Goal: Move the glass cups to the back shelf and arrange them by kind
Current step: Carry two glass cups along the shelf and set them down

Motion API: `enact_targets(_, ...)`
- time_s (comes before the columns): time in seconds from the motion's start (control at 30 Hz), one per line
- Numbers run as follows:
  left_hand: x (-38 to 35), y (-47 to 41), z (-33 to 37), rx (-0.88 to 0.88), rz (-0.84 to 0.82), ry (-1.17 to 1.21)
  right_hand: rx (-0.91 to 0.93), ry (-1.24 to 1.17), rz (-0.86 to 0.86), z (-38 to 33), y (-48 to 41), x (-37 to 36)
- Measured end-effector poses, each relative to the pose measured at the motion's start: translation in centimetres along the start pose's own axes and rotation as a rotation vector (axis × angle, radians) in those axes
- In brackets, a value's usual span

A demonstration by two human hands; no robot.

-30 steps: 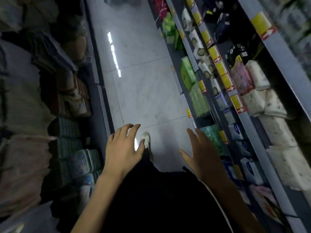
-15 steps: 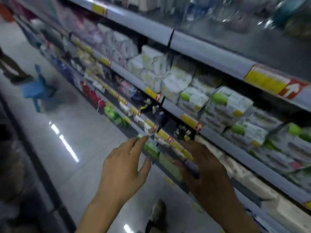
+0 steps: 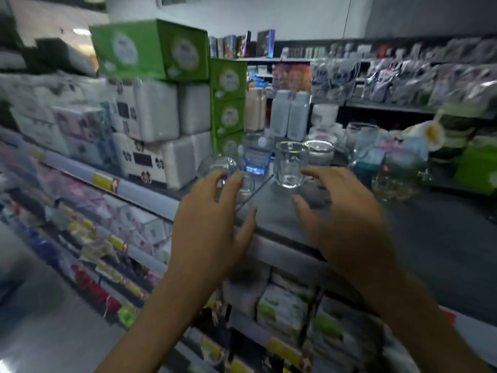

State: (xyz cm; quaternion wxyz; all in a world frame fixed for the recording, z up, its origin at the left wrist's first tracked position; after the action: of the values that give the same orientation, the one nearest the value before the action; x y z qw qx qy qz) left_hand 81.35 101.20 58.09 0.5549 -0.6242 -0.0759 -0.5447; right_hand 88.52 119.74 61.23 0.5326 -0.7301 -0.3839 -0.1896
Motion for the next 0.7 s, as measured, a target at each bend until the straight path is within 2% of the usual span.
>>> enact_targets(0.07, -0.5, -3.1, -1.6, 0.035, 0.020, -0.030, -0.123, 0.067, -0.130, 0.9, -4.1, -1.8)
enact_targets(0.13, -1.6, -5.4, -3.0, 0.079, -0.031, -0.065, -0.170, 0.173, -0.233, 1.7, -7.2, -3.7)
enact_targets(0.27, -4.0, -7.2, -4.6, 0.098, -0.131, -0.001, -0.282, 0.285, -0.343, 3.5, -10.5, -6.9)
enact_targets(0.53, -4.3, -7.8, -6.0, 0.118, -0.144, 0.171, -0.422, 0.228, -0.300, 5.6, -11.1, -9.4)
enact_targets(0.7, -3.3, -7.7, -6.6, 0.089, -0.110, 0.300, -0.400, 0.149, -0.237, 5.4, -11.3, -9.1)
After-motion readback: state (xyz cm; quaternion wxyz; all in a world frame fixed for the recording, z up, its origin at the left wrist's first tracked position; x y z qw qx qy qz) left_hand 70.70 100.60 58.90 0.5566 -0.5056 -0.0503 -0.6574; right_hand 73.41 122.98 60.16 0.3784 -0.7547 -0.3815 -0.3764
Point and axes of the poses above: each hand's wrist, its own y-axis away from the middle knuckle, its own x-axis out of the back of the hand, z = x × y, the point moved 6 cm from there along -y, towards the middle knuckle, and after that the axes turned 7 degrees about -z, right-handed, at the moved point
